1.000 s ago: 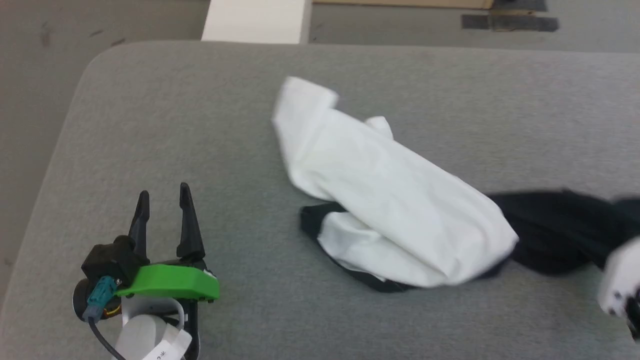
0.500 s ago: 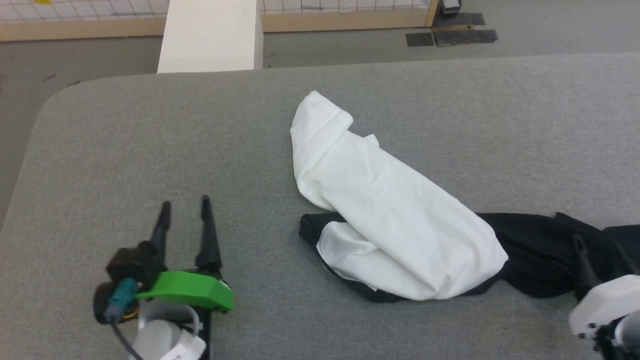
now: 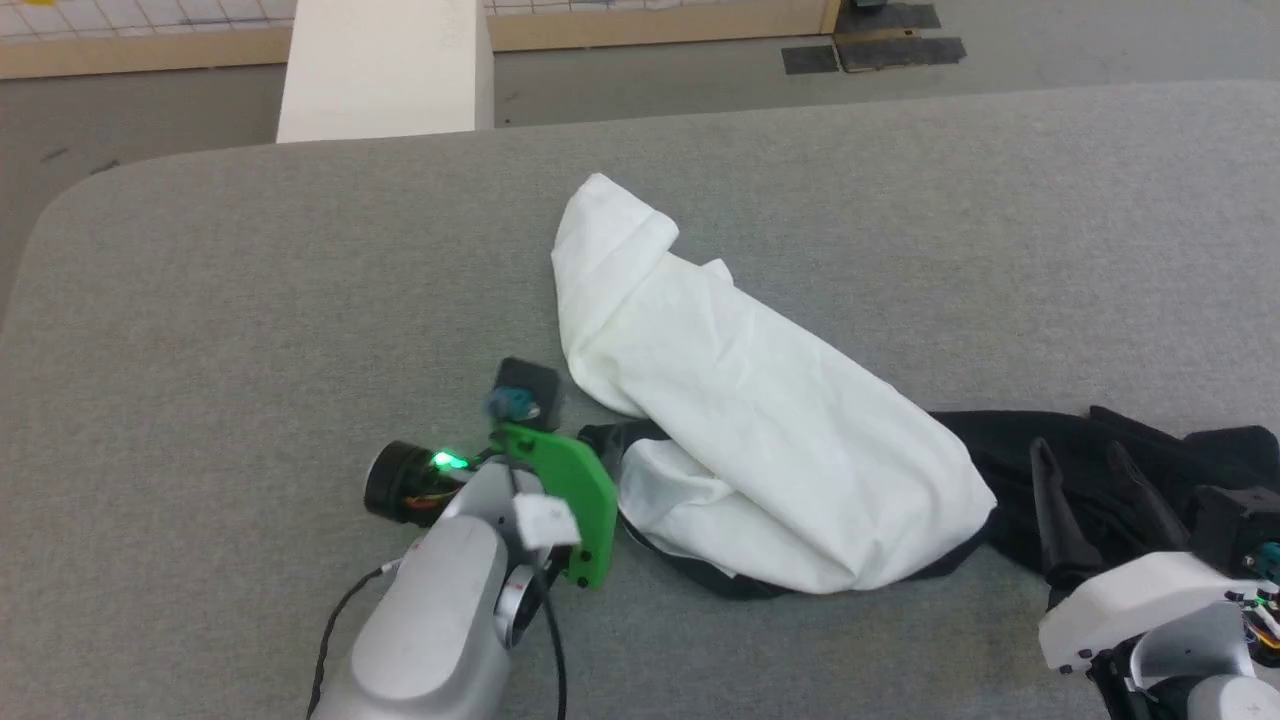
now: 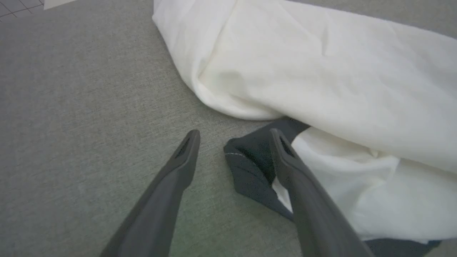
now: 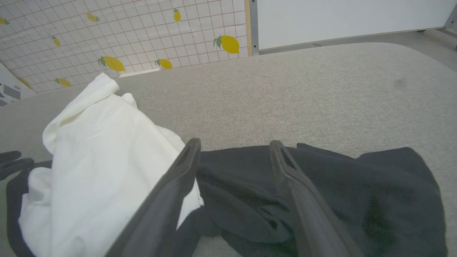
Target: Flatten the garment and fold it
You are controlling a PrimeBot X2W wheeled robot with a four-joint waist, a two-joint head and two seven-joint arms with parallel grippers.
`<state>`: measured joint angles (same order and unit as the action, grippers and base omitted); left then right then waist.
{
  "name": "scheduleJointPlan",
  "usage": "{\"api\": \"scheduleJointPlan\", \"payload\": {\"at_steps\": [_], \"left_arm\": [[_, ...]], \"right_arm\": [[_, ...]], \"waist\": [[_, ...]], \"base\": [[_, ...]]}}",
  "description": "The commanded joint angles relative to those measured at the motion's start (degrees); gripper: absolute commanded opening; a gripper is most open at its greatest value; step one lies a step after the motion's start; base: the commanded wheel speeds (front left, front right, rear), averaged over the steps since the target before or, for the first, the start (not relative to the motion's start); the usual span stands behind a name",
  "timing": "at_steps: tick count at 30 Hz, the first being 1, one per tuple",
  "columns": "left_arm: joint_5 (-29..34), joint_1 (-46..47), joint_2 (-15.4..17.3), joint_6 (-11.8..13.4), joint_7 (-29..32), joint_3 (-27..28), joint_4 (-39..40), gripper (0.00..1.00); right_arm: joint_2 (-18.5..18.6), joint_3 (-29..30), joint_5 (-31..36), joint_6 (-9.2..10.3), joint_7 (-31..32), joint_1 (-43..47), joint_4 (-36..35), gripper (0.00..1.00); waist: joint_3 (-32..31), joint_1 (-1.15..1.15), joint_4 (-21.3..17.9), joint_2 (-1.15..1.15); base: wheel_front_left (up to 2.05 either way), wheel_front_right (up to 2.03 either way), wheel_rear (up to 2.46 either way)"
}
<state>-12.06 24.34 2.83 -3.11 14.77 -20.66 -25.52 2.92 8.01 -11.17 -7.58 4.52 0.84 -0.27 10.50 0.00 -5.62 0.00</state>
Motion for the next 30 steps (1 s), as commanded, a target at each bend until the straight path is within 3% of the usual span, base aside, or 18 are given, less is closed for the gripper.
{"api": "scheduleJointPlan", "payload": {"at_steps": [1,7,9,10,13,18,22,30], "left_arm": [[0.46,2.05,0.33,-0.67,2.91,-0.78,-1.4,1.0],[2.0,6.4,1.75,-2.5,15.78,-5.18,-6.77,1.0],[1.78,6.5,2.38,-3.16,20.77,-6.76,-8.3,0.05],[1.3,6.36,2.59,-3.39,22.36,-7.17,-8.4,0.0],[-0.54,5.13,3.33,-2.99,20.93,-5.95,-5.44,0.0],[-3.6,-1.35,4.39,3.68,9.41,1.24,3.15,0.0],[-6.95,-9.65,5.45,8.76,3.66,7.92,10.3,0.0],[-10.08,-24.89,6.56,15.25,2.0,14.77,19.29,0.0]], "right_arm": [[-0.03,-0.47,-0.34,0.09,-0.17,-1.07,-0.53,1.0],[-0.03,-1.91,-1.13,0.09,-0.2,-1.12,-0.48,1.0],[-0.03,-2.16,-1.37,0.09,-0.26,-1.18,-0.29,1.0],[-0.04,-2.24,-1.45,0.09,-0.28,-1.19,-0.23,1.0],[-0.04,-2.21,-1.7,0.09,-0.34,-1.12,-0.13,1.0],[-0.04,-1.09,-1.37,0.09,0.0,-0.57,-0.39,1.0],[-0.04,-0.64,-0.79,0.09,0.57,0.11,-1.19,1.0],[-0.04,-1.94,0.47,0.09,2.55,0.23,-3.38,1.0]], "waist": [[0.73,0.0,-0.85,0.0],[1.45,0.0,-2.13,0.0],[1.4,0.0,-2.39,0.0],[1.35,0.0,-2.47,0.0],[1.03,0.0,-2.41,0.0],[-0.39,0.0,-0.77,0.0],[-1.72,0.0,1.36,0.0],[-2.67,0.0,6.16,0.0]], "base": [[0.0,0.0,0.0],[0.0,0.0,0.0],[0.0,0.0,0.0],[0.0,0.0,0.0],[0.0,0.0,0.0],[0.0,0.0,0.0],[0.0,0.0,0.0],[0.0,0.0,0.0]]}}
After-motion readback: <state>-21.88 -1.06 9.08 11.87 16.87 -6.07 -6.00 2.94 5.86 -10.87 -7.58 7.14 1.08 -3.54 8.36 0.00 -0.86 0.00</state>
